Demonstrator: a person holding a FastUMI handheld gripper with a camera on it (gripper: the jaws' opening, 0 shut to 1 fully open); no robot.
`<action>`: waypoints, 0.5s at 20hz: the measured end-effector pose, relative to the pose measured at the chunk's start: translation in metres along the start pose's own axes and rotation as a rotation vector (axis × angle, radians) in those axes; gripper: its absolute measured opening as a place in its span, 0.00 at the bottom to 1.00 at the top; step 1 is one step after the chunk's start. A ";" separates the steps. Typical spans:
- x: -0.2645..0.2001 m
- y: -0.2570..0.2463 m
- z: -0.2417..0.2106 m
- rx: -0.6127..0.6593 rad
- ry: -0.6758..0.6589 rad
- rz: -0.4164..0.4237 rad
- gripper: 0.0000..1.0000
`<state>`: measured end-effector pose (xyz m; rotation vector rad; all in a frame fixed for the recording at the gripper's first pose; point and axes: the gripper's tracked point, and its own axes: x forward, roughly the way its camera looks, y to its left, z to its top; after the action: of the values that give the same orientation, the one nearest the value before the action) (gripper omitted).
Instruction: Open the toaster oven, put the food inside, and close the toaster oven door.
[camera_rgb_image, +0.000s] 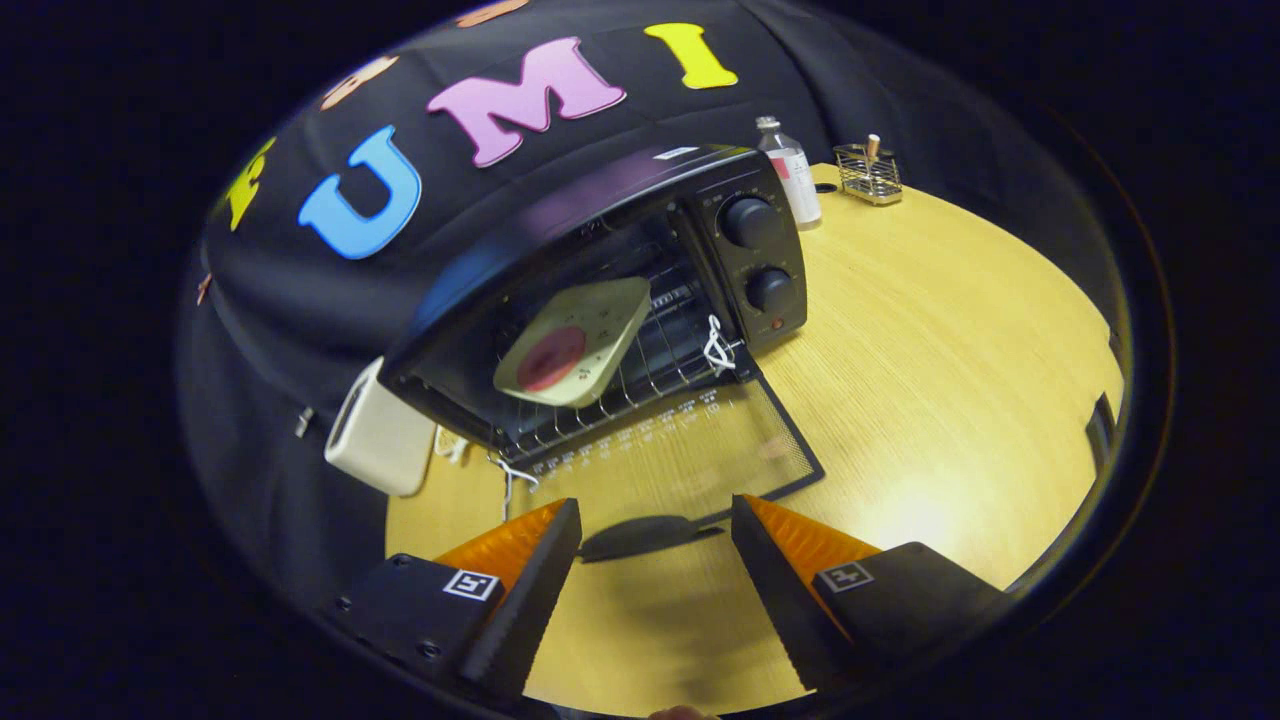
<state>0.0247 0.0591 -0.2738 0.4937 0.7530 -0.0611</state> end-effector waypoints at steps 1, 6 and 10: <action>-0.002 -0.004 -0.007 -0.052 0.011 -0.019 0.99; -0.003 -0.014 -0.048 -0.254 0.099 -0.082 0.99; 0.009 -0.022 -0.066 -0.351 0.146 -0.117 1.00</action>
<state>-0.0161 0.0708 -0.3295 0.1202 0.9135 -0.0009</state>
